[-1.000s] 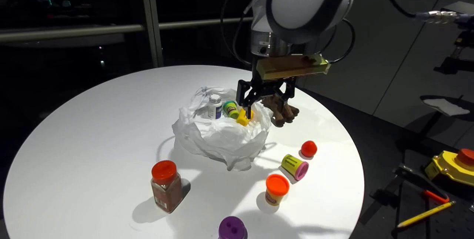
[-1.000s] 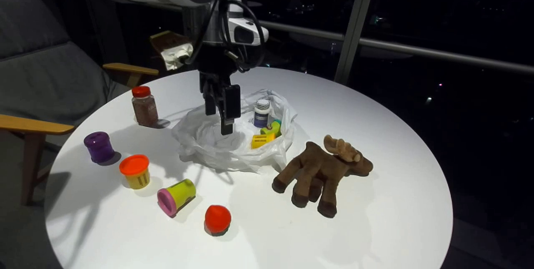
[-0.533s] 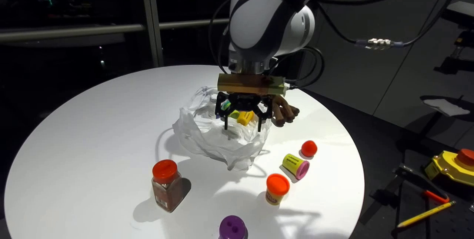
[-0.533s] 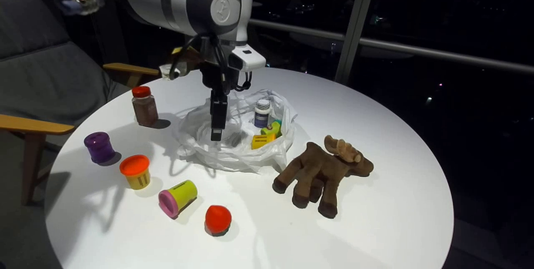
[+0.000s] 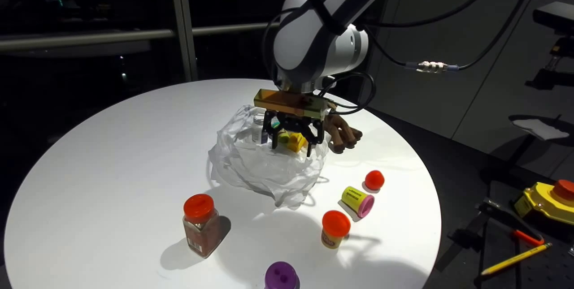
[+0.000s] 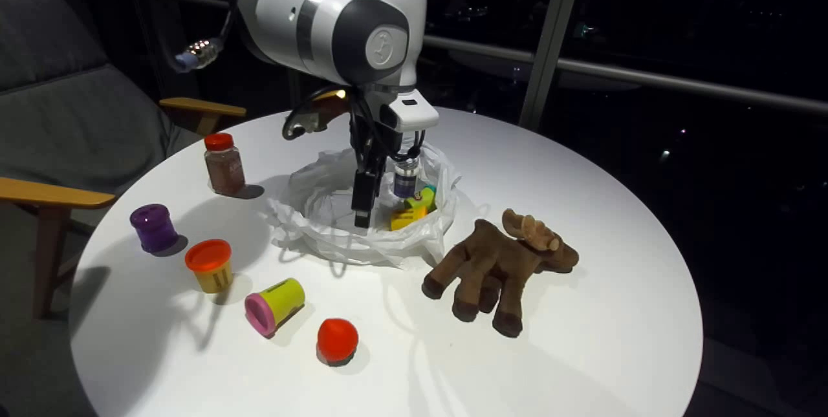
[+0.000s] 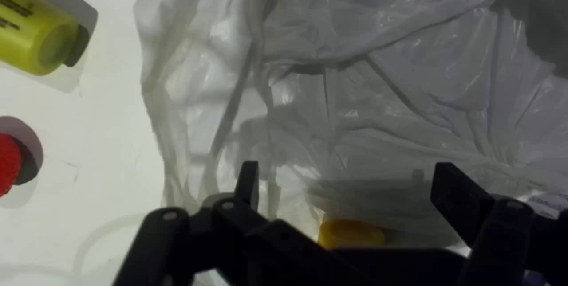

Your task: Remove all the contents from the white plastic bag and put them on the table one at a time

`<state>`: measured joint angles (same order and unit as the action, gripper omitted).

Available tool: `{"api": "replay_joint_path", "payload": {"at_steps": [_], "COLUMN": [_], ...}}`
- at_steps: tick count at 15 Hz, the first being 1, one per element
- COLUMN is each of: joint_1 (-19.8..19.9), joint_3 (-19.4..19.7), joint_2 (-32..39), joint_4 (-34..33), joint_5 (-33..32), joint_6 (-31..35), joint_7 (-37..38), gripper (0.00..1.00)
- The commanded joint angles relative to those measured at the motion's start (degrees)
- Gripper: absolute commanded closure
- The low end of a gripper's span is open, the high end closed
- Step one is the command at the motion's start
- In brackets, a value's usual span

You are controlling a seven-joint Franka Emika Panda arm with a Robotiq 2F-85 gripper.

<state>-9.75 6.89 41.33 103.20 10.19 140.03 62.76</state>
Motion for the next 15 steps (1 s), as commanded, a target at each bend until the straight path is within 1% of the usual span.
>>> {"api": "replay_joint_path", "payload": {"at_steps": [1,6,7,10,11,12,13,14,15], "joint_1": [0.8,1.2,0.6,0.9,1.2,1.3,1.4,1.5,1.5], "joint_3": [0.8,2.7,2.8,2.8,2.6,2.6,2.7,2.8,2.9], "joint_2": [-0.1,1.2,2.3,3.4,3.8,4.1,4.4,4.6,4.8], "joint_4": [-1.7,-3.3,-4.0,-5.0,-5.4,-5.8,-6.1,-6.4,-6.6], "joint_5": [-0.5,-2.1,-2.3,-2.6,-2.5,-2.4,-2.5,-2.5,-2.6], "joint_6": [0.8,0.3,0.7,0.3,0.1,0.0,0.0,0.0,0.0], "joint_7": [2.7,4.5,5.7,6.5,6.4,6.3,6.4,6.4,6.5], "gripper": [0.0,0.0,0.0,0.0,0.04,0.12,0.28,0.3,0.39]}}
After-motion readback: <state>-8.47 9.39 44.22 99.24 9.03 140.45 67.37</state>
